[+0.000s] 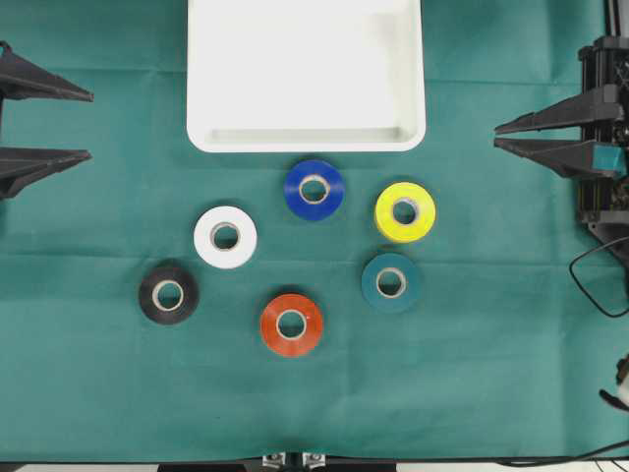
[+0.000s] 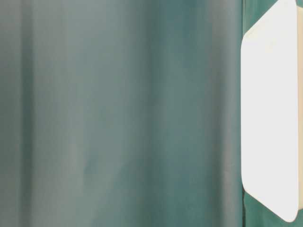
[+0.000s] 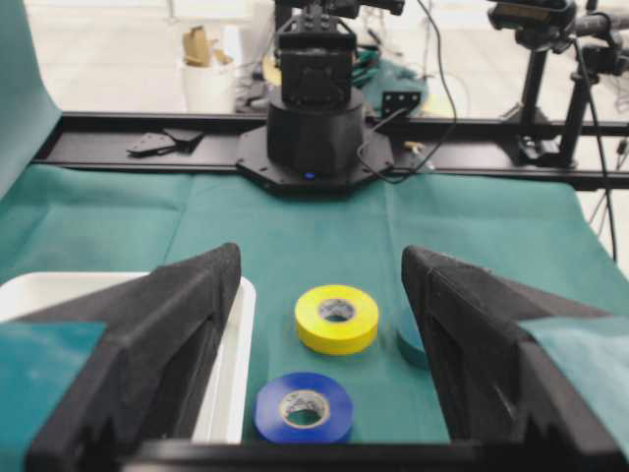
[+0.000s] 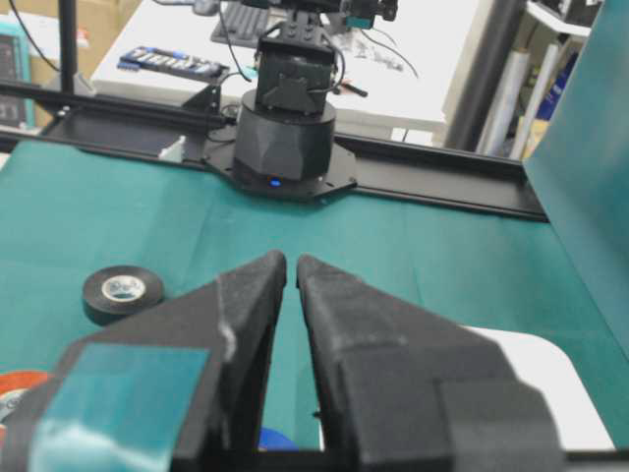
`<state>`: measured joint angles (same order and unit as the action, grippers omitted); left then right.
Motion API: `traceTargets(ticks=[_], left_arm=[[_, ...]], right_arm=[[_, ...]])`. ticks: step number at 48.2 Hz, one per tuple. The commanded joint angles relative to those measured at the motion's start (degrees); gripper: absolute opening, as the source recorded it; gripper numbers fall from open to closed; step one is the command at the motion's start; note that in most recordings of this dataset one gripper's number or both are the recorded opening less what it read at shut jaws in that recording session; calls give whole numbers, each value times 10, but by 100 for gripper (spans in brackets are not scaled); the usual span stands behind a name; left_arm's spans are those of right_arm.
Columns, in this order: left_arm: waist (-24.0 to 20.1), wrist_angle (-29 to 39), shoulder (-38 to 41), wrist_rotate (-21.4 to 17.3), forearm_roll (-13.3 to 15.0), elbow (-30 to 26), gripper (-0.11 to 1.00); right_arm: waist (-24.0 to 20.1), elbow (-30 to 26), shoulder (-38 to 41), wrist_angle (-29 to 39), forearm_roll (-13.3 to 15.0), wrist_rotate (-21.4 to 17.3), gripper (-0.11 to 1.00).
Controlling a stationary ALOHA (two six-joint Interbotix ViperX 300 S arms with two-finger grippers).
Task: Put the tape alternately from left to right into the white case.
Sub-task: 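Open both grippers and move them toward the tape rolls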
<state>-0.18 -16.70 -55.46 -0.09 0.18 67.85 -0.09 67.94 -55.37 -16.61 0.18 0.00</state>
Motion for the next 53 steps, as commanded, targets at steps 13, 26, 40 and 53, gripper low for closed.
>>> traceTargets(ticks=[13, 26, 40, 53], left_arm=[[11, 11, 5, 3, 13, -3, -8], [11, 13, 11, 3, 13, -1, -10], [11, 32, 41, 3, 13, -11, 2], [11, 35, 46, 4, 15, -12, 72]], right_arm=[[0, 2, 8, 28, 1, -14, -2], [-1, -2, 8, 33, 0, -16, -2], [0, -10, 33, 33, 1, -33, -2], [4, -11, 45, 42, 1, -40, 26]])
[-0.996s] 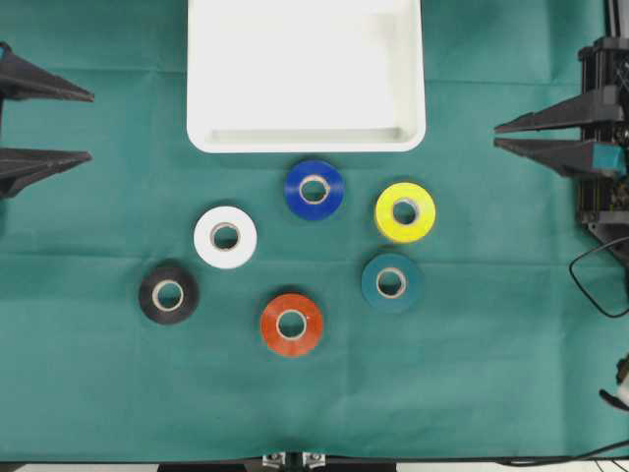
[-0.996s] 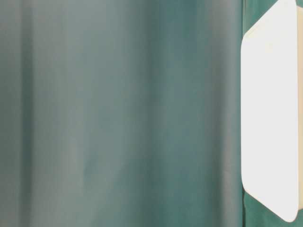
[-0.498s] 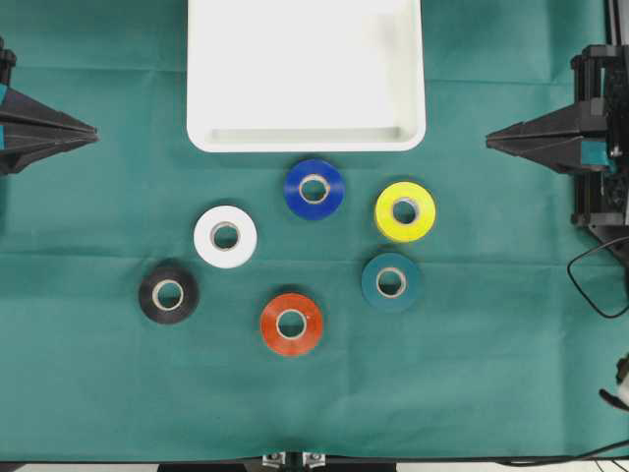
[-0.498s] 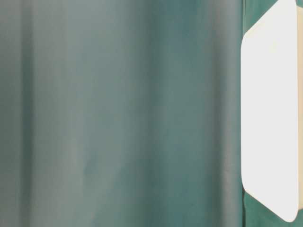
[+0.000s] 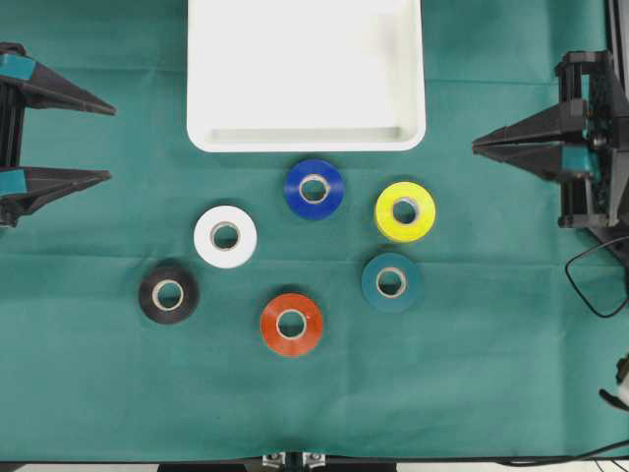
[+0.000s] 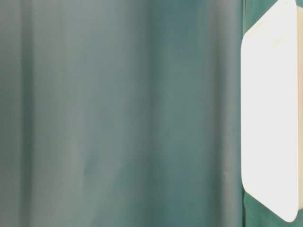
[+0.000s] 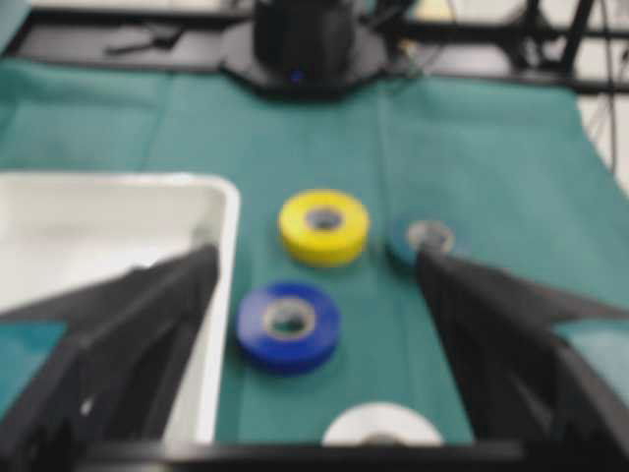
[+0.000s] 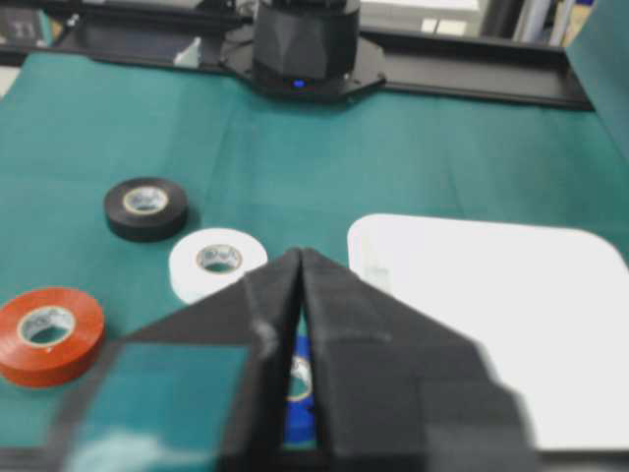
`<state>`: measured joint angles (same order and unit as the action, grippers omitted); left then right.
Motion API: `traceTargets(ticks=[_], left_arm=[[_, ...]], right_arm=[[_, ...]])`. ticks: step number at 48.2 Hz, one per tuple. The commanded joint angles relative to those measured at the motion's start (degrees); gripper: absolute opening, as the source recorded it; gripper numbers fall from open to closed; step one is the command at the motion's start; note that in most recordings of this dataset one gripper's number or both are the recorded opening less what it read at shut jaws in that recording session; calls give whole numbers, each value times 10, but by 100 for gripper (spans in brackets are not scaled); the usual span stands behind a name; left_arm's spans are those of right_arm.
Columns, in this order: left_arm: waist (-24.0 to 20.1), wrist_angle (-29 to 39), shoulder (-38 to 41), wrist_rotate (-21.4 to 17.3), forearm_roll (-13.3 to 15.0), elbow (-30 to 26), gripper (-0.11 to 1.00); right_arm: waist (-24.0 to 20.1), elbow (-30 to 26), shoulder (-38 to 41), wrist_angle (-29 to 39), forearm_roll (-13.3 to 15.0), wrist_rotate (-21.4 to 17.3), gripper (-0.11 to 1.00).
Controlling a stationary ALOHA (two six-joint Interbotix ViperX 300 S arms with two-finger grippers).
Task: Put the tape alternately from left to right into the white case.
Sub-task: 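Open both grippers and move them toward the tape rolls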
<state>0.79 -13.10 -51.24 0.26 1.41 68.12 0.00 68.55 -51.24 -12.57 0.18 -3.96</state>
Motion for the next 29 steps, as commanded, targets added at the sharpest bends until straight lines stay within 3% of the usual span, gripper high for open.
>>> traceTargets(ticks=[1, 9, 11, 29], left_arm=[[2, 0, 4, 1, 3, -16, 75], [2, 25, 11, 1, 3, -23, 77], [2, 34, 13, 2, 3, -26, 77], [1, 98, 61, 20, 4, -60, 77]], right_arm=[[4, -18, 4, 3, 1, -1, 31], [6, -23, 4, 17, 0, -2, 79], [7, -25, 4, 21, 0, -3, 87], [7, -76, 54, 105, 1, -39, 87]])
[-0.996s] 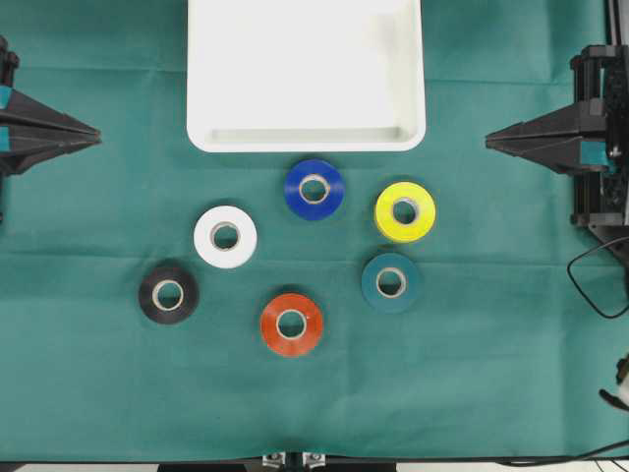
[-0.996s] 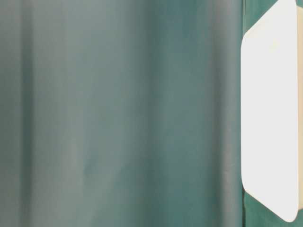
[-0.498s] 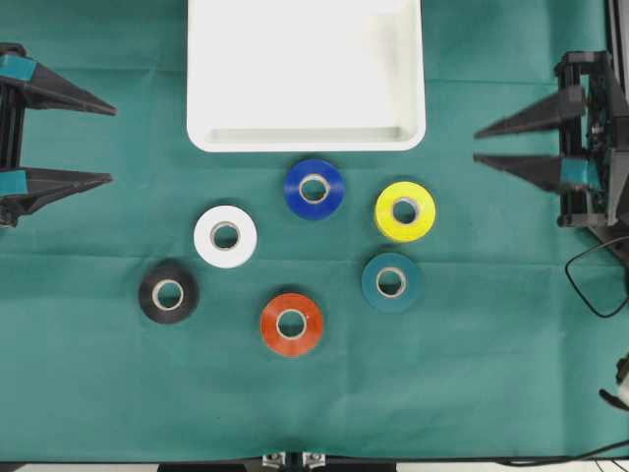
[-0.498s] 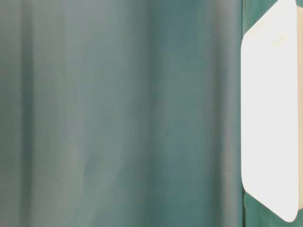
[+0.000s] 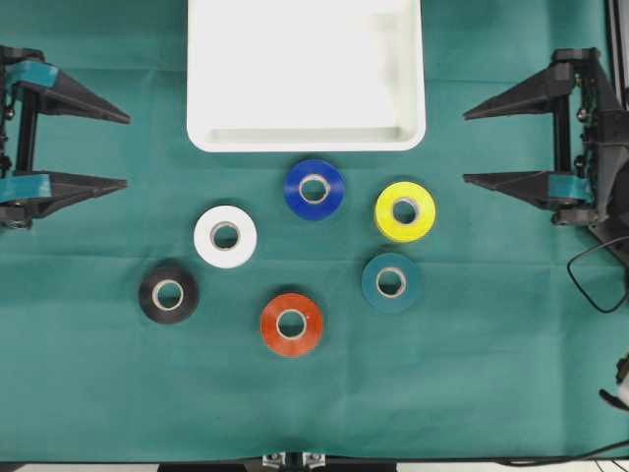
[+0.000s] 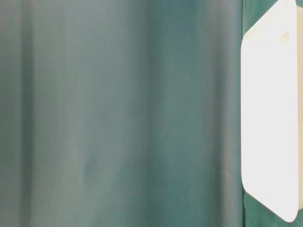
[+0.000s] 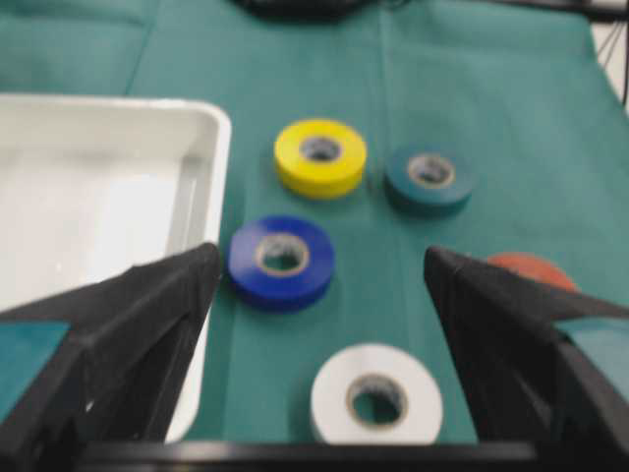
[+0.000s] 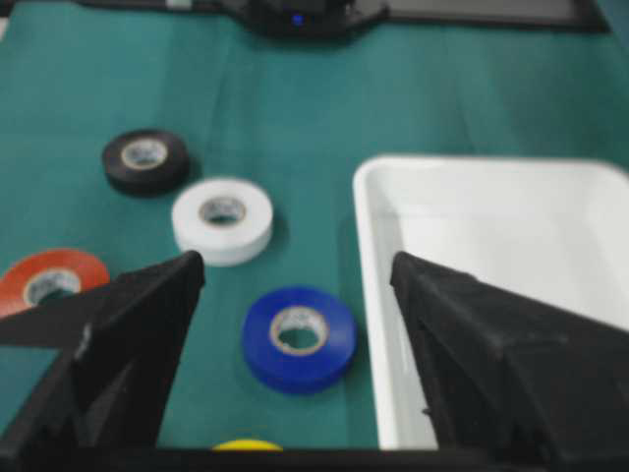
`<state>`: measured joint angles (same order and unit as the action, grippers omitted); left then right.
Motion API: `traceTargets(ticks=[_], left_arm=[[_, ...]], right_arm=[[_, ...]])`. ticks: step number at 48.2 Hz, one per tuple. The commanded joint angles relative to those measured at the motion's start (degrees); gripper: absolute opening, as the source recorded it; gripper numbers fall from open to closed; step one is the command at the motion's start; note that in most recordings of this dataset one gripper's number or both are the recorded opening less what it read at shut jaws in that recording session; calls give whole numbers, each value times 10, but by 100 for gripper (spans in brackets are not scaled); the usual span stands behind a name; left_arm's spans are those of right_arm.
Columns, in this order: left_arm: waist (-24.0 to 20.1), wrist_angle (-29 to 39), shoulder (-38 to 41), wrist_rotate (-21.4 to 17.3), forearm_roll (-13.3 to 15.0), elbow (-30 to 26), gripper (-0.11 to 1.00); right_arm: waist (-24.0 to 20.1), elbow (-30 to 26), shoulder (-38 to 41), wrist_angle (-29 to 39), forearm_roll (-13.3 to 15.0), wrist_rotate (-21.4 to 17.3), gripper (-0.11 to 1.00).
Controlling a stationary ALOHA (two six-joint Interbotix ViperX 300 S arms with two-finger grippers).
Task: Put the tape alternately from left to right into the white case.
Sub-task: 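Open both grippers and move them toward the tape rolls, then lower the right gripper into the yellow tape roll's hole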
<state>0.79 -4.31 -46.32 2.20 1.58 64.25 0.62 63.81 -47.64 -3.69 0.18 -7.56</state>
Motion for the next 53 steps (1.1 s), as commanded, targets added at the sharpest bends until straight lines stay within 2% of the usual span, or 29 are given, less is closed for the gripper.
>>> traceTargets(ticks=[1, 9, 22, 38, 53], left_arm=[[1, 15, 16, 2, 2, -23, 77], [1, 67, 46, 6, 2, -47, 77], [1, 141, 97, 46, 3, -79, 76], [1, 167, 157, 49, 3, -102, 76], [1, 181, 165, 50, 2, -105, 76]], right_arm=[[2, -32, 23, 21, 1, -4, 87], [1, -59, 64, 57, 0, -4, 87], [1, -94, 133, 104, 1, -4, 86], [1, -135, 214, 166, 1, -4, 86], [1, -148, 232, 169, 3, -4, 86]])
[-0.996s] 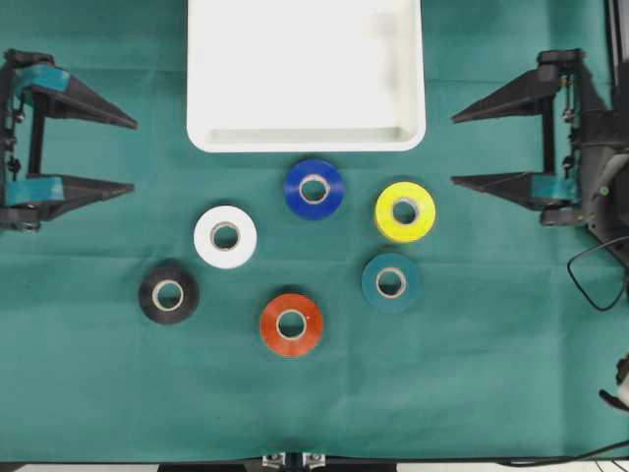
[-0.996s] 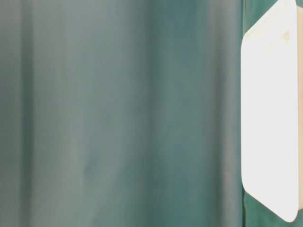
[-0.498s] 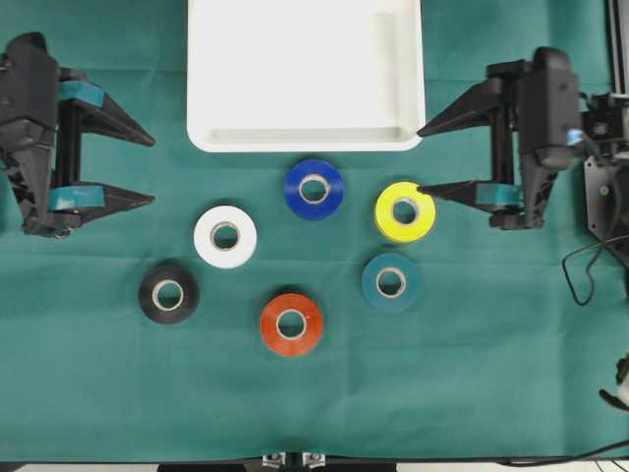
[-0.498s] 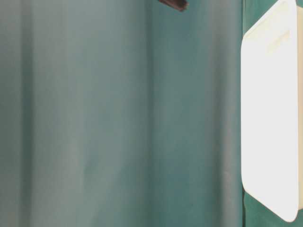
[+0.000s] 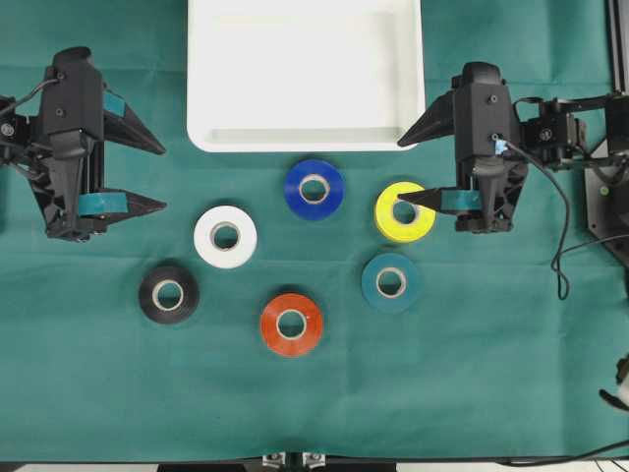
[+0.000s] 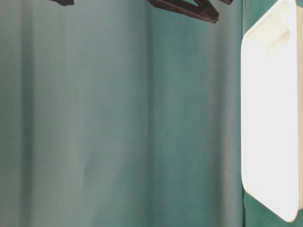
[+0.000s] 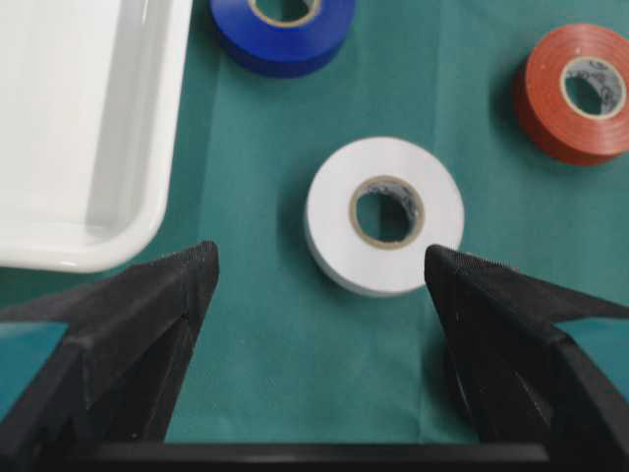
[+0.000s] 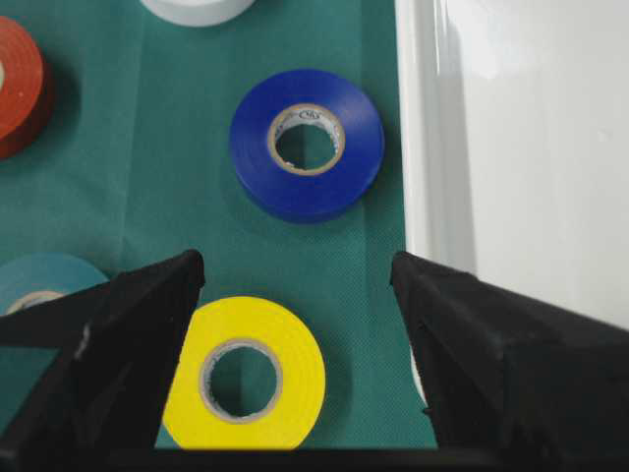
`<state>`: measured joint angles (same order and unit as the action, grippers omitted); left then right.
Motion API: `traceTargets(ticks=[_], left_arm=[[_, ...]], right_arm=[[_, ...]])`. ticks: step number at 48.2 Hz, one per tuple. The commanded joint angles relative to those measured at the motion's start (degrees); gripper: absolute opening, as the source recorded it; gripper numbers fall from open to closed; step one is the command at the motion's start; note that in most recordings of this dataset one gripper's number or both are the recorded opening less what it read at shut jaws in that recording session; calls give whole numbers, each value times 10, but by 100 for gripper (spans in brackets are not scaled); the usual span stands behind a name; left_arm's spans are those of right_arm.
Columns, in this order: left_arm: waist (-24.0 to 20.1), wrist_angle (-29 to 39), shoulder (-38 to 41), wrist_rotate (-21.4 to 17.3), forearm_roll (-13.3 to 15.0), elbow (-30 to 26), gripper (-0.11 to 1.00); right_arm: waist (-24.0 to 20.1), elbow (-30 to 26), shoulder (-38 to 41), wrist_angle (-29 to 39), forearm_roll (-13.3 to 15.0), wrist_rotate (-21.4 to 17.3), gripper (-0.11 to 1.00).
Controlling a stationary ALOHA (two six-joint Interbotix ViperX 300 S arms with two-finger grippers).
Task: Put the tape alternately from left to right into the white case.
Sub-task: 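Lower the right gripper into the yellow tape roll's hole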
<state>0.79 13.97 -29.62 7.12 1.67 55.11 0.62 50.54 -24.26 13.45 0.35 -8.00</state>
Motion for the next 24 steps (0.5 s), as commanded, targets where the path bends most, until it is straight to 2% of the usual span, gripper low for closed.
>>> traceTargets(ticks=[1, 11, 24], left_arm=[[1, -2, -2, 1, 2, -13, 76], [1, -5, -2, 1, 2, -10, 76], [1, -5, -2, 2, 1, -9, 76]], right_arm=[[2, -15, -2, -3, 1, 0, 86], [0, -17, 15, -3, 1, -1, 86], [-24, -27, 48, -1, 1, -1, 86]])
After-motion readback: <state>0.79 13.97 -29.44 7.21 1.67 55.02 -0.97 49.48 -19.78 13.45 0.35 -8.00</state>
